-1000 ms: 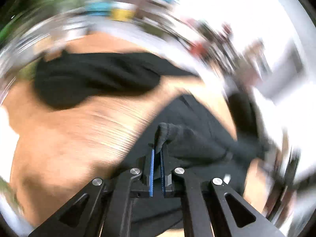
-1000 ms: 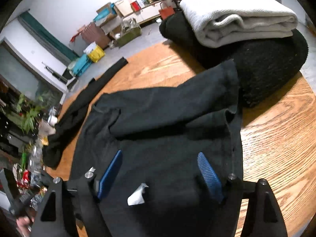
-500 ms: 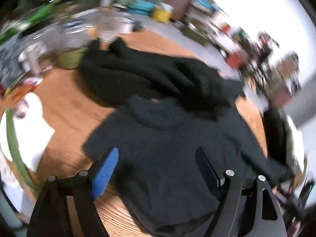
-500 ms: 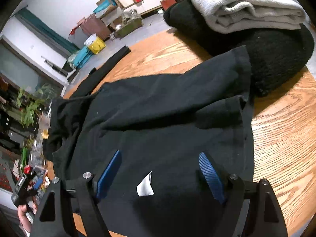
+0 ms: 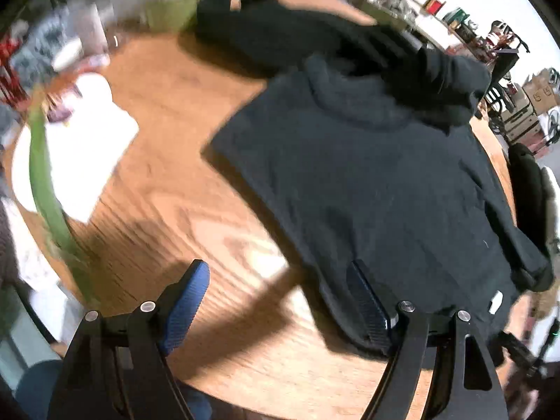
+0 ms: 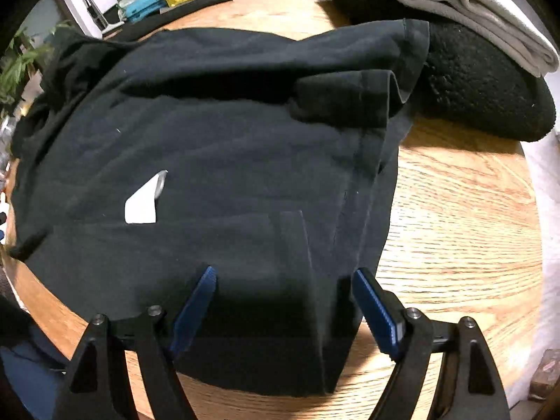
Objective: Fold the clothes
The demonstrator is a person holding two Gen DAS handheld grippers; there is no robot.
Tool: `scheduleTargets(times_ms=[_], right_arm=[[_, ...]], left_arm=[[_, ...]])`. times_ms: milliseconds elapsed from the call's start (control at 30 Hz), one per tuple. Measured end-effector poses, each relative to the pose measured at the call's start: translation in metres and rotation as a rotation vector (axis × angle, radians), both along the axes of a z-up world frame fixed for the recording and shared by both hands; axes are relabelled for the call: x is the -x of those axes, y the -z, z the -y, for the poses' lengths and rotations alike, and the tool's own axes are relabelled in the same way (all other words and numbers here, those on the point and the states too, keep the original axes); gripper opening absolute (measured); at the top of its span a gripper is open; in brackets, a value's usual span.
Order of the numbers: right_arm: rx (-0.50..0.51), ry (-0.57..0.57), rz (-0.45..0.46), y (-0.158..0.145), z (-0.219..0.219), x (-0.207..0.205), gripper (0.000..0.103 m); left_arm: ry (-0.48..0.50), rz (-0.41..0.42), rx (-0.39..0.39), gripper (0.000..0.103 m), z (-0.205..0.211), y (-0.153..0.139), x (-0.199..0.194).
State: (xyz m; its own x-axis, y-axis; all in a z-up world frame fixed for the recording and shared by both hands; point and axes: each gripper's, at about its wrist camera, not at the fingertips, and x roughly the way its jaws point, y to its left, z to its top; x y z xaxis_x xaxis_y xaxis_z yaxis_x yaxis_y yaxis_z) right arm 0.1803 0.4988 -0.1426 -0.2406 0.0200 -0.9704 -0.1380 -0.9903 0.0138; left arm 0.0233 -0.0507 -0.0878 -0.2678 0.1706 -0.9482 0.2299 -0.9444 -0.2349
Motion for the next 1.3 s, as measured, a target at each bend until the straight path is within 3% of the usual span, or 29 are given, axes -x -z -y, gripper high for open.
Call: scheduleTargets(times_ms=[67, 100, 133, 233, 267, 300, 333, 367, 467, 533, 733, 867, 1000, 1067, 1133, 1233, 1300], right_arm=[[0.016, -0.024, 0.014, 0.003, 0.006, 0.003, 0.078], [0.022, -0.042, 0.021, 0.005, 0.011, 0.005, 0.07], [0.018, -0.064, 0.027, 0.005, 0.016, 0.007, 0.069], [0.009, -0.116, 0.022, 0.002, 0.027, 0.008, 0.035], [0.016, -0.117, 0.02, 0.0, 0.027, 0.008, 0.014], [0.027, -0.116, 0.014, -0.003, 0.027, 0.007, 0.008], [0.052, -0.11, -0.01, -0.01, 0.025, 0.006, 0.007], [0.092, -0.095, -0.057, -0.024, 0.021, 0.004, 0.006], [0.19, -0.066, -0.201, -0.065, 0.011, -0.005, 0.006], [0.253, -0.058, -0.312, -0.1, 0.006, -0.015, 0.006], [0.294, -0.116, -0.572, -0.214, 0.019, -0.045, 0.006], [0.339, -0.178, -0.863, -0.316, 0.015, -0.087, 0.006], [0.365, -0.208, -1.095, -0.385, 0.015, -0.124, 0.006], [0.339, -0.199, -1.129, -0.404, 0.019, -0.124, 0.006], [0.324, -0.173, -1.108, -0.408, 0.022, -0.109, 0.006], [0.287, -0.108, -1.02, -0.401, 0.02, -0.058, 0.006], [0.24, -0.038, -0.965, -0.394, 0.016, -0.011, 0.005]], left_arm=[[0.015, 0.041, -0.025, 0.081, -0.005, 0.011, -0.005], [0.023, 0.042, -0.014, 0.081, -0.009, 0.013, -0.008], [0.033, 0.028, 0.01, 0.081, -0.014, 0.013, -0.011], [0.075, 0.013, 0.02, 0.079, -0.03, 0.014, -0.017], [0.104, 0.008, 0.008, 0.07, -0.037, 0.014, -0.018], [0.138, 0.002, -0.007, 0.054, -0.044, 0.013, -0.018], [0.172, -0.004, -0.021, 0.011, -0.051, 0.013, -0.019], [0.196, -0.012, -0.032, 0.005, -0.056, 0.011, -0.019], [0.226, -0.059, -0.093, 0.004, -0.062, -0.002, -0.021], [0.222, -0.127, -0.133, 0.004, -0.058, -0.028, -0.023], [0.208, -0.474, -0.224, 0.003, -0.019, -0.176, -0.04], [0.231, -0.722, -0.269, 0.003, -0.008, -0.277, -0.076], [0.27, -0.864, -0.265, 0.003, -0.014, -0.34, -0.082], [0.258, -0.877, -0.225, 0.004, -0.017, -0.353, -0.061], [0.243, -0.879, -0.182, 0.004, -0.022, -0.363, -0.036], [0.192, -0.784, -0.117, 0.004, -0.043, -0.35, 0.04], [0.16, -0.683, -0.131, 0.007, -0.056, -0.331, 0.1]])
